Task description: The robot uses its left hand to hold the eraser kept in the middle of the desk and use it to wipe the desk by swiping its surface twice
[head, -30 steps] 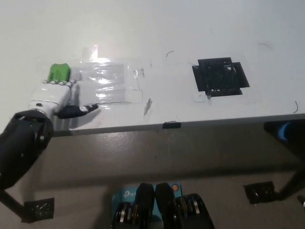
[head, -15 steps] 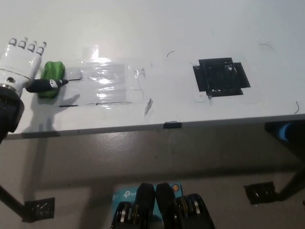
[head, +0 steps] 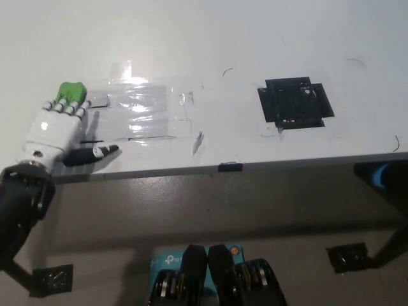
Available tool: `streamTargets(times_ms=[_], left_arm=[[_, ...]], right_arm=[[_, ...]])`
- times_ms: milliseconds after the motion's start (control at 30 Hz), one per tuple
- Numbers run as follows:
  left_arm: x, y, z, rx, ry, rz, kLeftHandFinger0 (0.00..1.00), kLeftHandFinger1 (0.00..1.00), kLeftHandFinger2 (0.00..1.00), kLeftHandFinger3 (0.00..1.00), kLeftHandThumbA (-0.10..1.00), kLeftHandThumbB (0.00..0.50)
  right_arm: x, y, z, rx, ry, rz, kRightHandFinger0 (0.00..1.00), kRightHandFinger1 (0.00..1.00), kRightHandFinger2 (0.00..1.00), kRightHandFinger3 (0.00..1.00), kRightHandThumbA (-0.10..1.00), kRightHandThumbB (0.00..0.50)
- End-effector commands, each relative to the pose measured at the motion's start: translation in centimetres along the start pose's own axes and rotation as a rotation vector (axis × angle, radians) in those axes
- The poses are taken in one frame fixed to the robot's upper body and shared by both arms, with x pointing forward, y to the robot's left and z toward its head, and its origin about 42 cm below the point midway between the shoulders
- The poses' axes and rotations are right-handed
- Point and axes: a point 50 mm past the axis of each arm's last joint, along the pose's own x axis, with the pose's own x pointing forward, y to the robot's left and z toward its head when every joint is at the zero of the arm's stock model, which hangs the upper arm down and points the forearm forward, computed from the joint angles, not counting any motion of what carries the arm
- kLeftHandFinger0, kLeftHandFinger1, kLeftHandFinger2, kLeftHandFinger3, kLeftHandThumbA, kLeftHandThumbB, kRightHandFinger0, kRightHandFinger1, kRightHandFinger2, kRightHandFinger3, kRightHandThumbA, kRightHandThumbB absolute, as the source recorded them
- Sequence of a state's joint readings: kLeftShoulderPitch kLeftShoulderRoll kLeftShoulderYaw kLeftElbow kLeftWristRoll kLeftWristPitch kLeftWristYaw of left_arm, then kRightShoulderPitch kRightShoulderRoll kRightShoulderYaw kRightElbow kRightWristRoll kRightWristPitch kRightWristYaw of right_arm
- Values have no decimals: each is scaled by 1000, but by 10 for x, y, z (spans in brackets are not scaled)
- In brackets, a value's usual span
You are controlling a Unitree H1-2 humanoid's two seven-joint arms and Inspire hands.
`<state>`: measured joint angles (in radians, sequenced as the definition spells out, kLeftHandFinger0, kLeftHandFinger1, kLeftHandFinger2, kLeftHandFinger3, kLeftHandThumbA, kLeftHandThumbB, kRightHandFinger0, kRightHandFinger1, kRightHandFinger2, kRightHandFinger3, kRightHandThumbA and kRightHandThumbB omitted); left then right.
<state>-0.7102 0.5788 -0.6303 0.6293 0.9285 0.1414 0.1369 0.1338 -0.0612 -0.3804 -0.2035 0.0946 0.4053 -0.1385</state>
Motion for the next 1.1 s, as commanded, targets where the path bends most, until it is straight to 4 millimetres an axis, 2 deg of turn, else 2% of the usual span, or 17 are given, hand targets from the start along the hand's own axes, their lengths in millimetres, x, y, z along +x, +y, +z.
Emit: streamTargets(times_ms=[0, 167, 200, 300, 367, 467, 533, 700, 833, 867, 967, 1033, 1067], left_arm=[[8, 15, -12, -51, -14, 72, 1000, 1000, 1000, 1000, 1000, 235], [7, 4, -17, -67, -2, 9, 1000, 1000, 1000, 1000, 1000, 261], [7, 0, -19, -74, 2, 8, 1000, 1000, 1000, 1000, 1000, 249], [4, 2, -21, -72, 13, -7, 1000, 1000, 1000, 1000, 1000, 233], [3, 7, -24, -85, 23, -19, 1000, 1000, 1000, 1000, 1000, 260], [3, 8, -28, -94, 37, -14, 1000, 1000, 1000, 1000, 1000, 256], [3, 6, -31, -121, 43, 2, 1000, 1000, 1000, 1000, 1000, 270], [-3, -4, -26, -173, 47, -8, 1000, 1000, 1000, 1000, 1000, 278], [-16, -26, -11, -386, 45, 4, 1000, 1000, 1000, 1000, 1000, 257], [-23, -38, -3, -480, 57, 2, 1000, 1000, 1000, 1000, 1000, 256], [-27, -48, 5, -581, 68, -2, 1000, 1000, 1000, 1000, 1000, 254], [-42, -74, 23, -698, 93, -92, 1000, 1000, 1000, 1000, 1000, 259], [-46, -81, 28, -700, 99, -112, 1000, 1000, 1000, 1000, 1000, 274]], right_arm=[[-1, -4, 9, 30, -44, -29, 1000, 1000, 1000, 1000, 1000, 123], [-5, -7, 7, 21, -53, -30, 1000, 1000, 1000, 1000, 1000, 118], [-5, -8, 6, 23, -54, -29, 1000, 1000, 1000, 1000, 1000, 120], [-6, -9, 5, 27, -56, -40, 1000, 1000, 1000, 1000, 1000, 108], [-7, -11, 4, 28, -54, -46, 1000, 1000, 1000, 1000, 1000, 114], [-9, -12, 4, 33, -60, -45, 1000, 1000, 1000, 1000, 1000, 114], [-8, -11, 5, 36, -64, -47, 1000, 1000, 1000, 1000, 1000, 99], [-7, -11, 5, 22, -63, -46, 1000, 1000, 1000, 1000, 1000, 109], [-7, -11, 6, 17, -72, -45, 1000, 1000, 1000, 1000, 1000, 112], [-7, -11, 6, 14, -74, -45, 1000, 1000, 1000, 1000, 1000, 115], [-5, -10, 7, 12, -79, -46, 1000, 1000, 1000, 1000, 1000, 121], [-5, -10, 6, 14, -80, -41, 1000, 1000, 1000, 1000, 1000, 132], [-5, -10, 7, 16, -78, -43, 1000, 1000, 1000, 1000, 1000, 136]])
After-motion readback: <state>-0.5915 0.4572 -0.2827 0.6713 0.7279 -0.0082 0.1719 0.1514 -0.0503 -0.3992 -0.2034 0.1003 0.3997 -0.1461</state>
